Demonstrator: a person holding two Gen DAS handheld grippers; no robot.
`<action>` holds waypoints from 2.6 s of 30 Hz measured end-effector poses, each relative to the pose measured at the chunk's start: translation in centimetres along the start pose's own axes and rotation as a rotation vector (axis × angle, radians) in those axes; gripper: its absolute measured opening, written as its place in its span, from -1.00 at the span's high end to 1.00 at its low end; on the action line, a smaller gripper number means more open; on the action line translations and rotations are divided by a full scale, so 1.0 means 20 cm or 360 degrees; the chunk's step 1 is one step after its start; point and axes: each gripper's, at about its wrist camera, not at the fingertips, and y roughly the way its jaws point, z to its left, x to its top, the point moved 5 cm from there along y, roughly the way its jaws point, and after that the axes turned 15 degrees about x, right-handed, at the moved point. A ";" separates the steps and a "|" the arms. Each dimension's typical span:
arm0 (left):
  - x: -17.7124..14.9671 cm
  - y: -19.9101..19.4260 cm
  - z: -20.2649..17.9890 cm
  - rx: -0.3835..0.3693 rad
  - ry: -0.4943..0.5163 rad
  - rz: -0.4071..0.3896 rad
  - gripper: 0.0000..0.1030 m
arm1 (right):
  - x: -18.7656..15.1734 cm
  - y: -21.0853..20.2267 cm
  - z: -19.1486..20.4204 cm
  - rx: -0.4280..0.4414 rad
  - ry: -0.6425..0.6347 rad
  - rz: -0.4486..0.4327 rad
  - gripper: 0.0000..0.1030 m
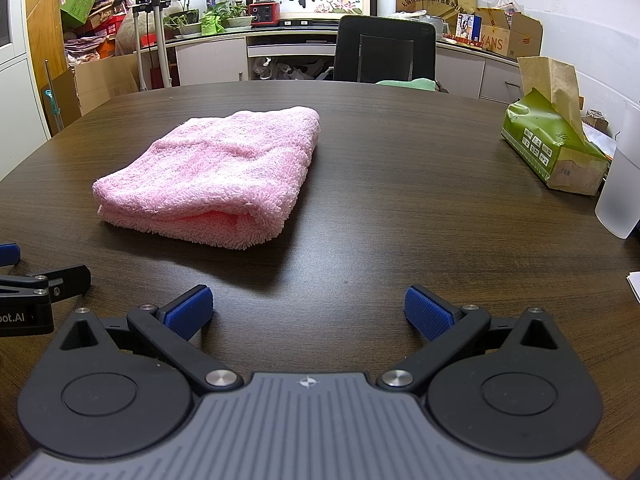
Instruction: Fold towel
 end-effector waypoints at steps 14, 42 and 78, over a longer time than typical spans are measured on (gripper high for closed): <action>0.00 0.00 0.00 -0.0002 0.0002 0.0000 -1.00 | 0.00 0.00 0.00 0.0000 0.0000 0.0000 -1.00; 0.00 0.00 0.00 0.0001 0.0005 0.0002 -1.00 | 0.00 0.00 0.00 0.0000 0.0000 0.0000 -1.00; 0.01 0.13 0.60 0.0308 -0.0188 0.0049 -1.00 | 0.00 0.00 0.00 0.0015 -0.0005 0.0003 -1.00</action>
